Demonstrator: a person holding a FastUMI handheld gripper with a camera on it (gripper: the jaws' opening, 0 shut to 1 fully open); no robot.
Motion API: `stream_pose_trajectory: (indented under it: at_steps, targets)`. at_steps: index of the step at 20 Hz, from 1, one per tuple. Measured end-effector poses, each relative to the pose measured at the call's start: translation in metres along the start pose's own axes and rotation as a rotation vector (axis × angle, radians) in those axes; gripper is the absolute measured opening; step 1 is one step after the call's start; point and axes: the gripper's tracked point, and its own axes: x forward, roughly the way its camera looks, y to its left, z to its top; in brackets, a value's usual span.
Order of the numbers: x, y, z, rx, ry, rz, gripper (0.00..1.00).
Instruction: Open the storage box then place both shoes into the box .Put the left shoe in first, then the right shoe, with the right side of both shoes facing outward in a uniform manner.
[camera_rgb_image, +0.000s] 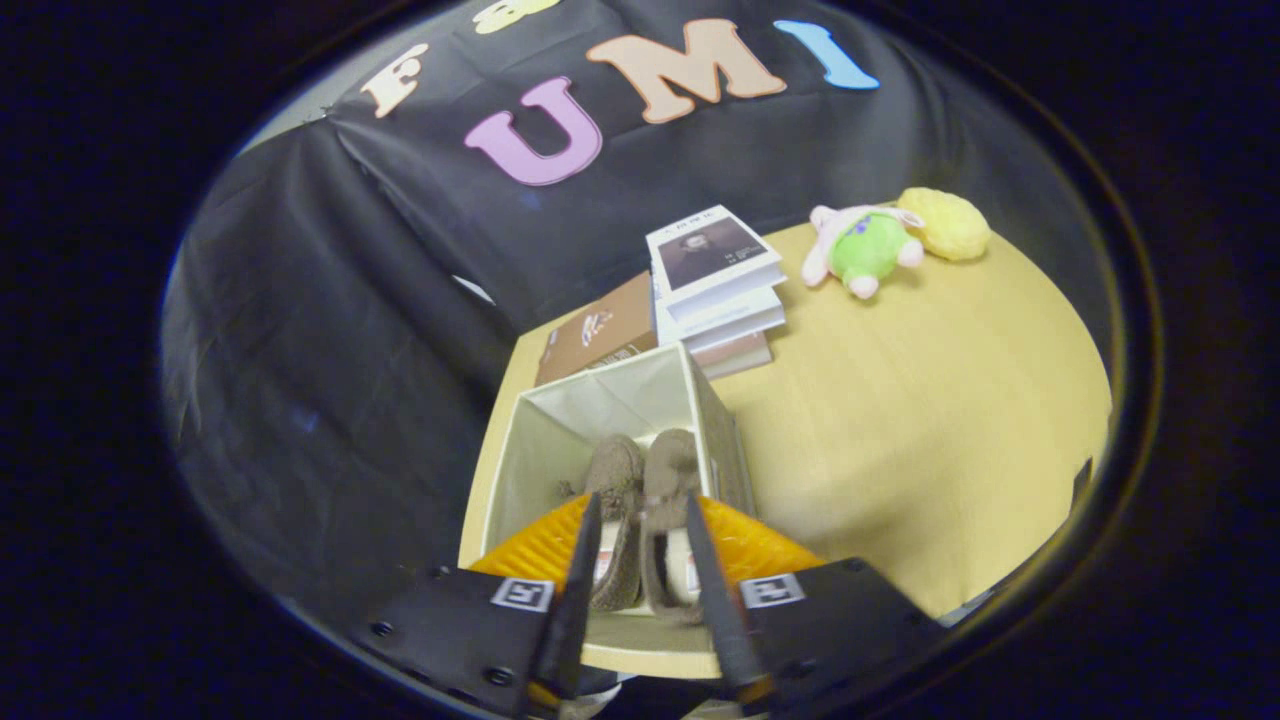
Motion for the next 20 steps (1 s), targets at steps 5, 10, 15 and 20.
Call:
stream_pose_trajectory:
  at_steps: [5,10,15,20]
  targets:
    - [-0.029,0.006,0.019,-0.136,-0.108,0.051,0.83]
    - [-0.077,0.001,0.054,-0.270,-0.282,0.092,1.00]
    - [-0.134,-0.041,0.091,-0.353,-0.461,0.016,1.00]
    - [-0.179,-0.090,0.112,-0.354,-0.564,-0.019,1.00]
